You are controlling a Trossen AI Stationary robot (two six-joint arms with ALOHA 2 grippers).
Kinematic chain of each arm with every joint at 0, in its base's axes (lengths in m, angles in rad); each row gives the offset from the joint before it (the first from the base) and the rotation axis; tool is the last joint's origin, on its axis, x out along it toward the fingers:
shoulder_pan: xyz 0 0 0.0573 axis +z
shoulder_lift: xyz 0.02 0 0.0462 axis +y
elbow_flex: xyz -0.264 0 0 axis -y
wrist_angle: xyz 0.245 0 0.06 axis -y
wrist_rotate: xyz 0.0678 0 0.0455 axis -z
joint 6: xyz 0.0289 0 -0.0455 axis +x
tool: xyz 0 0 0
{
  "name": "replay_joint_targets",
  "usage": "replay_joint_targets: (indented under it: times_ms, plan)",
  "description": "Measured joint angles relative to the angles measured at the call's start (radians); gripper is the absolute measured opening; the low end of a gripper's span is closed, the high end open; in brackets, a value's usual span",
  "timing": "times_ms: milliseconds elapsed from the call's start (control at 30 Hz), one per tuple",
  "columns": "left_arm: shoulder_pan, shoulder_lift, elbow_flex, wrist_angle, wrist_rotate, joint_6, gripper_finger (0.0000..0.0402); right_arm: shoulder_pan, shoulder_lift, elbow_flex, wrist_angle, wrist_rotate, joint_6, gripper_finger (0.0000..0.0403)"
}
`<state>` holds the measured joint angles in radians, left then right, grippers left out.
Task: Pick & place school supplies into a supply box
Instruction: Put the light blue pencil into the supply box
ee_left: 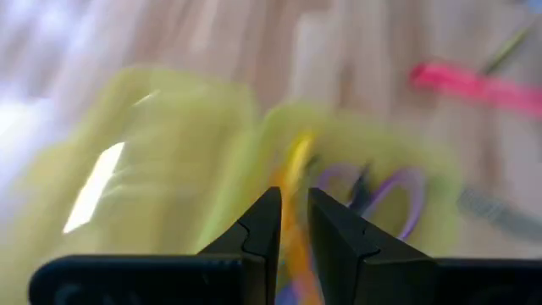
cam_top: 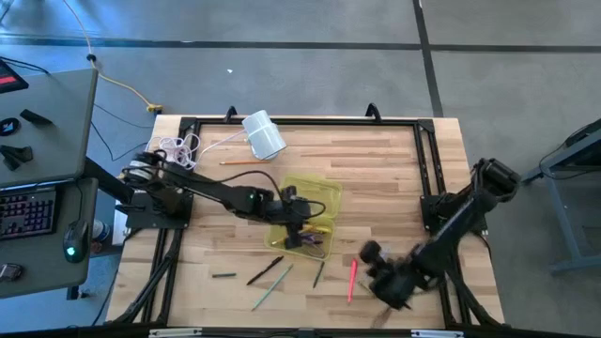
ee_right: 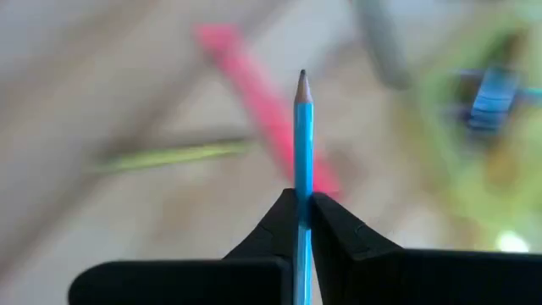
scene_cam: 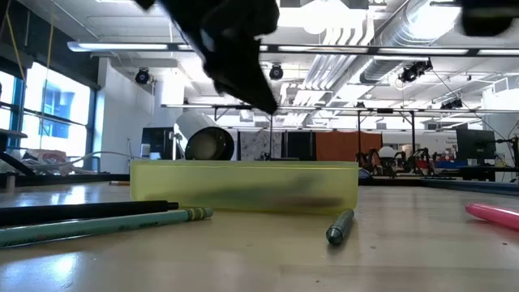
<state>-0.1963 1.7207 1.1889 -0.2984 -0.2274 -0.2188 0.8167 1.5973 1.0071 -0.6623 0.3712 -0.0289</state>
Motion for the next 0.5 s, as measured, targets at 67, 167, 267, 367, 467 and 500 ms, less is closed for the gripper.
replay_joint_targets:
  times_ms: [67,167,267,367,467,500]
  plan:
    - [0.000,-0.015,0.076,-0.163,-0.053,0.027,0.0097,-0.065,0.001,0.023,-0.023,0.036,-0.040,0.0008]
    - [0.000,-0.048,0.179,-0.408,-0.149,0.050,0.0097,-0.175,0.002,0.058,-0.019,0.055,-0.113,0.0003]
    - [0.000,-0.083,0.266,-0.596,-0.243,0.055,0.0097,-0.294,0.000,0.077,0.018,0.020,-0.161,0.0003]
    - [0.000,-0.131,0.329,-0.712,-0.297,0.024,0.0097,-0.411,0.001,0.074,0.213,0.005,-0.133,0.0003]
    - [0.000,-0.188,0.351,-0.783,-0.344,-0.003,0.0097,-0.497,0.008,0.073,0.431,-0.020,-0.084,0.0002]
    - [0.000,-0.204,0.351,-0.811,-0.363,-0.010,0.0097,-0.520,0.013,0.072,0.496,-0.043,-0.084,0.0002]
